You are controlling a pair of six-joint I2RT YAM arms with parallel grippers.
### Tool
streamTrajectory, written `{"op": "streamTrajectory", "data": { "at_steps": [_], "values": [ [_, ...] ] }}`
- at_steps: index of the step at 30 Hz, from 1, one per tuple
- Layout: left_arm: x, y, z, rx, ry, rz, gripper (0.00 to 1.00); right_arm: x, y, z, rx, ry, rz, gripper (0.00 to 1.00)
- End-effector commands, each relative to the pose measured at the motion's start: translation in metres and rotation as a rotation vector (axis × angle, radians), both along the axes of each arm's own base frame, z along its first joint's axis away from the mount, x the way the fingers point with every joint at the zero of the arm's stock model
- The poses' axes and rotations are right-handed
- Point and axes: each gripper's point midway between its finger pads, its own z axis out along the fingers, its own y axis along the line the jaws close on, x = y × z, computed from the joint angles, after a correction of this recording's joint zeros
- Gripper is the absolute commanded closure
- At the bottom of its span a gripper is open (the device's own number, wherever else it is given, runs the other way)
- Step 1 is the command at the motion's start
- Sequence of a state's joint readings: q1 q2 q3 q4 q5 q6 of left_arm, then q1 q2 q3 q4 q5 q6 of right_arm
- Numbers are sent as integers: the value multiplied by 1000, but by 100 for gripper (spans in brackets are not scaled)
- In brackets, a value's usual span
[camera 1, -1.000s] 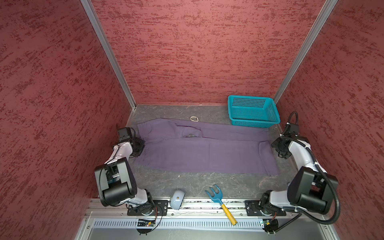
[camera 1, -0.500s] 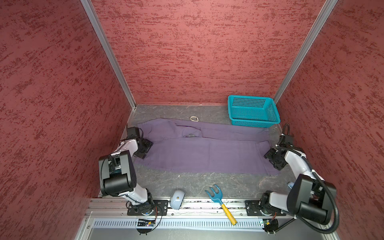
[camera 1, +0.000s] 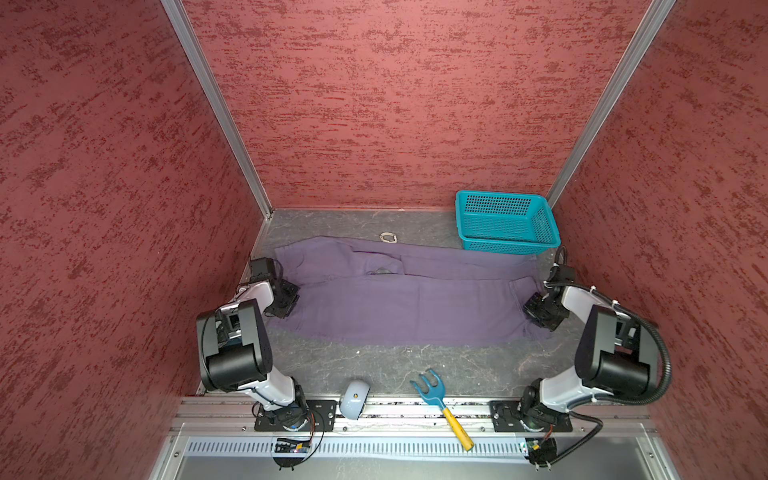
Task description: Fold and stack the trousers
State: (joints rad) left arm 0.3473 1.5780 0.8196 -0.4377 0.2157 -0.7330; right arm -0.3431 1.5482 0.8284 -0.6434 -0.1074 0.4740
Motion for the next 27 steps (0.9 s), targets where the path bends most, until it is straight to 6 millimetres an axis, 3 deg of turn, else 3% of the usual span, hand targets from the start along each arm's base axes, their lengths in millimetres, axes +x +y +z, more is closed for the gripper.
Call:
{"op": "streamTrajectory", "data": {
  "at_steps": [1,7,11,13,15,17,23,25,27],
  "values": [
    [4,10,1,-21,-33,37,100,10,-7,17,-32,-12,-3,96],
    [3,21,0,-51,-56,80,100,15,-28,75,-125,-28,-3,96],
    [1,25,-3,-65,-62,99,100,7,-46,100,-180,-15,-28,94],
    [4,25,-3,-75,-67,101,100,4,-49,100,-159,-17,-46,88],
    [7,24,-1,-83,-75,101,100,3,-46,104,-138,-45,-53,72],
    [7,22,0,-81,-73,95,100,1,-42,97,-108,-33,-51,63],
    [6,14,12,1,-59,44,100,3,-39,88,-85,-45,-59,75],
    [5,14,17,28,-57,36,100,3,-39,87,-87,-49,-55,74],
    [5,13,23,47,-61,34,100,3,-37,82,-82,-49,-48,67]
  ]
}}
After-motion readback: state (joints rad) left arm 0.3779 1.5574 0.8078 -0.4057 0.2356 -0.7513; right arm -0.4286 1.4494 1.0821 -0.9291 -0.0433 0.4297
